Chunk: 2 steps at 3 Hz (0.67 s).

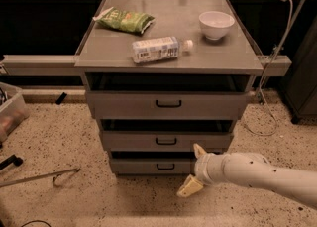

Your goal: Open middle drawer

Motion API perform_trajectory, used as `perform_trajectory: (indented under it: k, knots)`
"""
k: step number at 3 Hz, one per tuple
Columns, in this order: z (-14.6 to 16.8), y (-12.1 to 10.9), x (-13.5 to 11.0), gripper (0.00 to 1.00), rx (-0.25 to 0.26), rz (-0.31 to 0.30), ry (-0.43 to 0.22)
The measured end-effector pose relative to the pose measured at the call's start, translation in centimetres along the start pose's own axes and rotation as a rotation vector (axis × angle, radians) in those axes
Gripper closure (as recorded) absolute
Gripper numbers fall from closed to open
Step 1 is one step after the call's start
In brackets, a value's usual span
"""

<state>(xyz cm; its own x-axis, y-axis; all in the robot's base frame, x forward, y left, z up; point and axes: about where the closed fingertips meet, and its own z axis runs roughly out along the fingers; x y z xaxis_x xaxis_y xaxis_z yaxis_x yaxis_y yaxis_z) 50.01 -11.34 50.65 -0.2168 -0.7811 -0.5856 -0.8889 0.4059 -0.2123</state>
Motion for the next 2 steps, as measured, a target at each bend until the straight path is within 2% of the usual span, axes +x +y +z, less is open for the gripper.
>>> perform_trajectory:
  k: [1, 2]
  knots:
    - [2.1, -2.8, -1.3, 0.0, 0.107, -0.002, -0.094]
    - [3.0, -5.7, -1.5, 0.0, 0.176, 0.001, -0.11]
